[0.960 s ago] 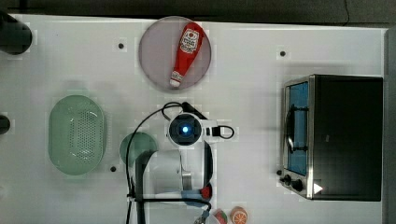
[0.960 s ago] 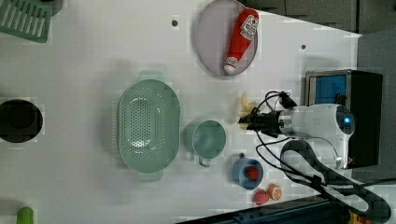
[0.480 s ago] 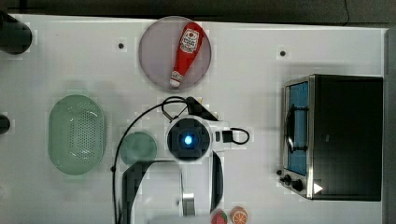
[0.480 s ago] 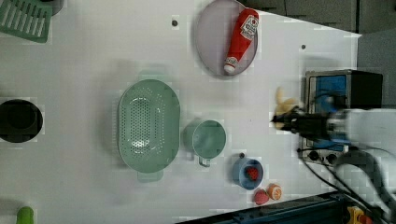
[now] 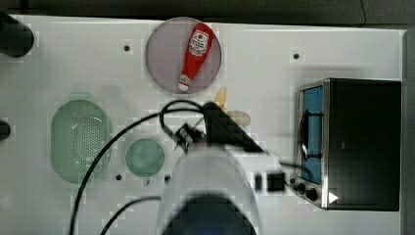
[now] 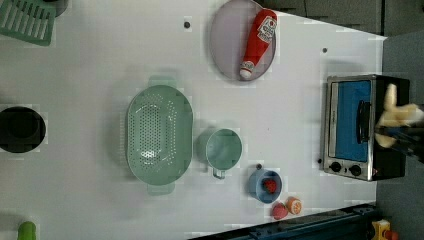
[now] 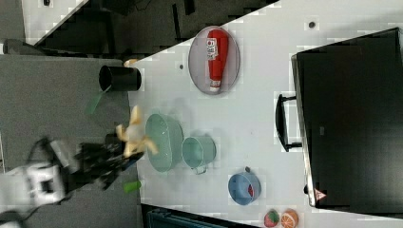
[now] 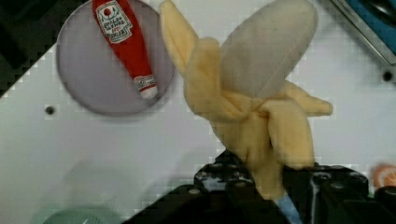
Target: Pick banana from table and place on oven.
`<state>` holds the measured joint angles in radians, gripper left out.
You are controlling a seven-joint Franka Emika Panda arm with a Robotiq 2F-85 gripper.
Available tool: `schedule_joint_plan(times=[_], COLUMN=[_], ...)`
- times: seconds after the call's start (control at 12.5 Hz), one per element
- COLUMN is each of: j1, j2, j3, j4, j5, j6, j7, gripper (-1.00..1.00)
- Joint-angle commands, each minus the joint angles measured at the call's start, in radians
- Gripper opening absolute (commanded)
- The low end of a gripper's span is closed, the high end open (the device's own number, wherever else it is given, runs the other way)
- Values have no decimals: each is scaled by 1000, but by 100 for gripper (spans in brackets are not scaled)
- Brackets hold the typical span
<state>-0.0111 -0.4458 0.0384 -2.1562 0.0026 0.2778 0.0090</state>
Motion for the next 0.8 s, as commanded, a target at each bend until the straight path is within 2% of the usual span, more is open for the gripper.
schedule_joint_plan(times=[0.08,0.32,0.56,0.8], j1=[-7,-24,-40,-42], j2=[43,64,132,244], j3=[-59,-166,-336,-502], j4=[49,60,69,86], j5=[-11,-13,-30,-34], j6=[-109,-103,-72,66], j7=[-5,-100,-299,-579], gripper=[-50,-50,-50,-50])
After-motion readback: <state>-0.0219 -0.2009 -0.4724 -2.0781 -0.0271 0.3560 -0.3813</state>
